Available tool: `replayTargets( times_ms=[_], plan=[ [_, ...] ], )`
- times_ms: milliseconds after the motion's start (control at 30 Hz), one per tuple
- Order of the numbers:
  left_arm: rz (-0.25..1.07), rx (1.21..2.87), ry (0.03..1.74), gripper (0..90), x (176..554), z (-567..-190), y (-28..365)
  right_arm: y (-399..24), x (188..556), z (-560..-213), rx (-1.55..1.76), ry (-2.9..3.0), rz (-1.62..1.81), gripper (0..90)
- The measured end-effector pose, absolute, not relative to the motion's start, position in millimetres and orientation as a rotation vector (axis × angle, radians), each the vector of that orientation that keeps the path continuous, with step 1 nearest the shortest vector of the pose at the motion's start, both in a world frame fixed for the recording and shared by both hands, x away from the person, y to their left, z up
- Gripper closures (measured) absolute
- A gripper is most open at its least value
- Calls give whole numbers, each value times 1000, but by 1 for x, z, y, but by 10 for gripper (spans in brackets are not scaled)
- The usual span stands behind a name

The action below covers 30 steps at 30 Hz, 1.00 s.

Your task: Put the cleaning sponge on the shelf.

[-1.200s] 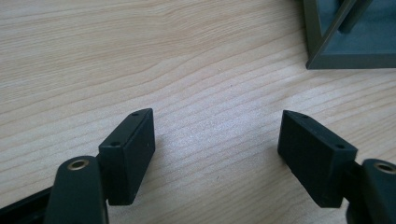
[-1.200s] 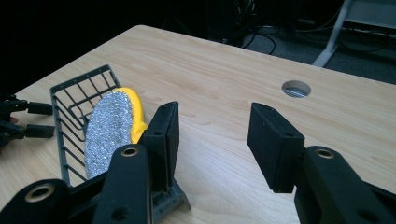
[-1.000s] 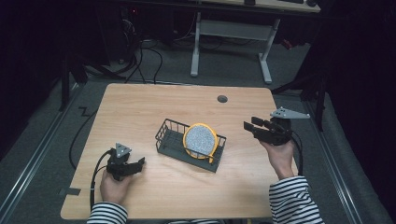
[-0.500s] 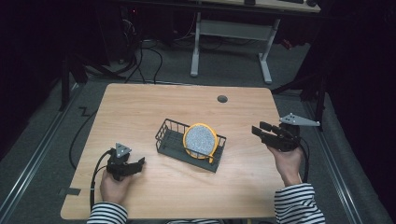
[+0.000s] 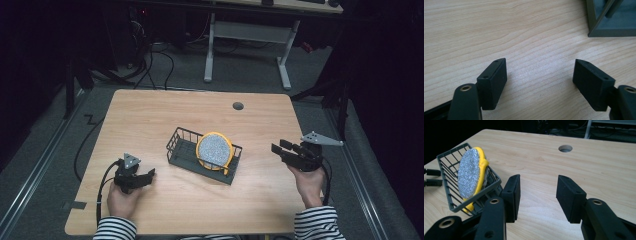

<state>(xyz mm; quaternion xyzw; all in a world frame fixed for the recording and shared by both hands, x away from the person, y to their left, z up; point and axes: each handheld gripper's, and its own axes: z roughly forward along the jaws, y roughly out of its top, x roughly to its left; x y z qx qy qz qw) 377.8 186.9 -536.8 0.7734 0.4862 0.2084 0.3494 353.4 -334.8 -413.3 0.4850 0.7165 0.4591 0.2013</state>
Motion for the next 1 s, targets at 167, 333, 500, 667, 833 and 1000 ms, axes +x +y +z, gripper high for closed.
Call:
replayTargets(
  times_ms=[167,333,500,667,833,1000],
  plan=[
    [538,2005,1260,279,378,-537,187,-337,350,-422,1375,1999,1280,545],
    [539,2005,1260,279,378,-537,187,-340,347,-431,1399,1995,1272,544],
    [539,2005,1260,279,378,-537,187,-343,346,-446,1446,1991,1245,544],
    [540,2004,1260,279,378,-537,187,-345,347,-456,1467,1982,1240,545],
    [539,2005,1261,279,378,-537,187,-342,349,-470,1487,2002,1210,545],
    [541,2004,1262,279,378,-537,187,-340,352,-485,1493,2017,1196,537]
  ],
)
